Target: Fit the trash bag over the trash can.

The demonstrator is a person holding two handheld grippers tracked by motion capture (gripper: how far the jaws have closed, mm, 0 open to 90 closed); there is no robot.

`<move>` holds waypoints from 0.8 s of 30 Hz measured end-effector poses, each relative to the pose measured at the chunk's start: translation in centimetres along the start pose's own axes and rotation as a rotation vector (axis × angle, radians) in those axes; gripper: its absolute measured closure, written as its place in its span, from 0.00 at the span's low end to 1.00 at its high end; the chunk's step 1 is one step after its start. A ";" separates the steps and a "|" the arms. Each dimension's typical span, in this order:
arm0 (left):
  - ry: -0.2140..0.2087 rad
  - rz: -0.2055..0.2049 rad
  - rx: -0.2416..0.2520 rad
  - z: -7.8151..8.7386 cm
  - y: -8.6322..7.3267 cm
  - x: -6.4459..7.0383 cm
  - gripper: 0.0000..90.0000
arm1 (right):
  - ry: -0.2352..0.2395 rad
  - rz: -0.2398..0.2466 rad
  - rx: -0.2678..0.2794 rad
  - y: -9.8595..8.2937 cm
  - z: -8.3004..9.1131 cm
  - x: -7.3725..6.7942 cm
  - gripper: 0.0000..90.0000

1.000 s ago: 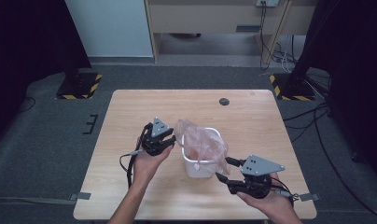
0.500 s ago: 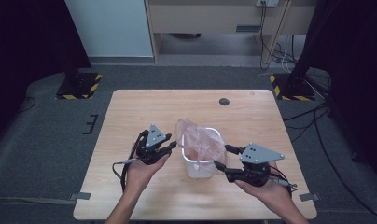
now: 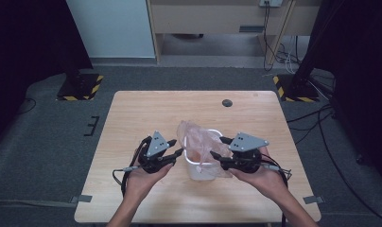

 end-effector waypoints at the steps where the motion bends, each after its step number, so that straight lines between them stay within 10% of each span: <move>1: -0.008 0.005 0.005 0.1 0.1 0.2 0.66 | 0.006 0.001 -0.006 0.0 -0.2 0.0 0.59; 8: -0.039 -0.025 0.045 0.2 0.9 0.9 0.59 | 0.043 -0.039 -0.009 0.2 -1.3 -0.1 0.88; 24: -0.078 -0.006 0.102 -0.7 2.7 2.2 0.53 | 0.115 -0.079 -0.008 0.5 -1.9 -0.7 1.00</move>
Point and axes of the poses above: each handheld gripper's, and its own axes: z roughly backward along the jaws, y roughly out of its top, x roughly to its right, the point moved 7 cm from there along -z, roughly forward along the jaws, and after that the axes turned 11 degrees about y, right-handed, at the moved point
